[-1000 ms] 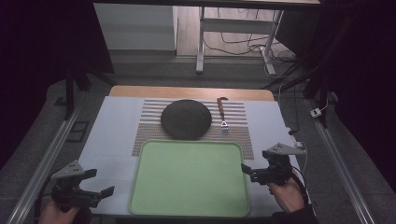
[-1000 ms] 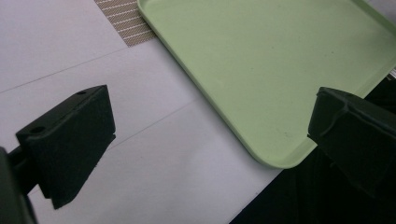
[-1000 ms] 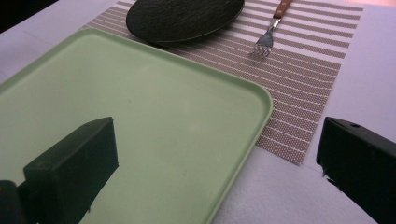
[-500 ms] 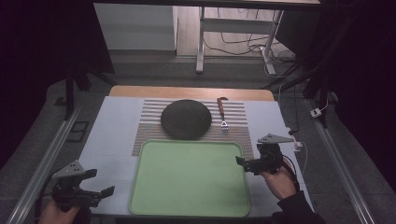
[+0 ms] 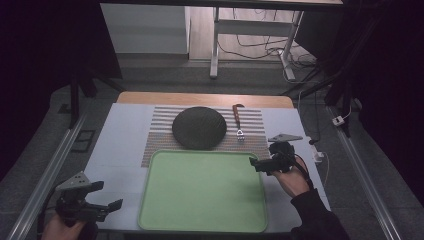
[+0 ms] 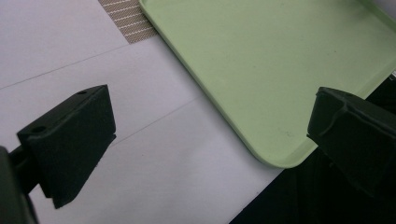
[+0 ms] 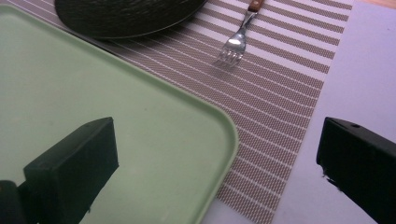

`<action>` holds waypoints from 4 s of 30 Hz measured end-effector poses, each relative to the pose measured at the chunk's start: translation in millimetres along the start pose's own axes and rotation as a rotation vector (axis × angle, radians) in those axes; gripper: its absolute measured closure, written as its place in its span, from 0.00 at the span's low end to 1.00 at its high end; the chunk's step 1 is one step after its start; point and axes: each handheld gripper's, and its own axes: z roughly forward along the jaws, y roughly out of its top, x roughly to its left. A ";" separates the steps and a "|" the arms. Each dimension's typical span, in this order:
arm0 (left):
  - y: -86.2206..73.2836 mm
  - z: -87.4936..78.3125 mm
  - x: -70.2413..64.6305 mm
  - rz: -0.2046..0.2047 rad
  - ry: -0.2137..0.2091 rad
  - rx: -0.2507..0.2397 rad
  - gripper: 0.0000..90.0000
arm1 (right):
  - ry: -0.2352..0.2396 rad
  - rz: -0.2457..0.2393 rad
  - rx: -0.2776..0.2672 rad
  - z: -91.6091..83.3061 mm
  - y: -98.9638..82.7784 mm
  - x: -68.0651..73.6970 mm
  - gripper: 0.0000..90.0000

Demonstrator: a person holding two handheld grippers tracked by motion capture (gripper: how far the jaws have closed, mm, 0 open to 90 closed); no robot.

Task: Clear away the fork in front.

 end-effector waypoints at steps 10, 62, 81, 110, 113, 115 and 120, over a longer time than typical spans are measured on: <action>0.1 0.1 0.2 0.001 -0.002 0.001 0.01 | -0.059 -0.077 0.061 29.7 17.3 -6.3 0.00; 0.6 1.2 0.6 0.006 -0.012 0.012 0.02 | -0.346 -0.989 0.263 132.3 32.0 34.8 0.97; 0.6 0.2 -0.9 0.013 -0.006 0.002 0.00 | -0.311 -0.858 0.118 93.0 45.7 34.6 1.00; 5.7 3.5 -3.0 0.029 -0.077 -0.028 0.00 | -0.002 -0.453 -0.131 7.4 41.4 20.2 1.00; 6.6 4.4 -3.3 0.037 -0.090 -0.028 0.00 | 0.021 -0.435 -0.144 1.1 39.9 21.2 1.00; 7.5 5.0 -3.2 0.045 -0.101 -0.031 0.00 | 0.064 -0.409 -0.163 -6.9 36.4 22.7 1.00; 10.7 7.4 -5.0 0.071 -0.133 -0.055 0.00 | 0.135 -0.371 -0.186 -20.9 29.5 24.7 1.00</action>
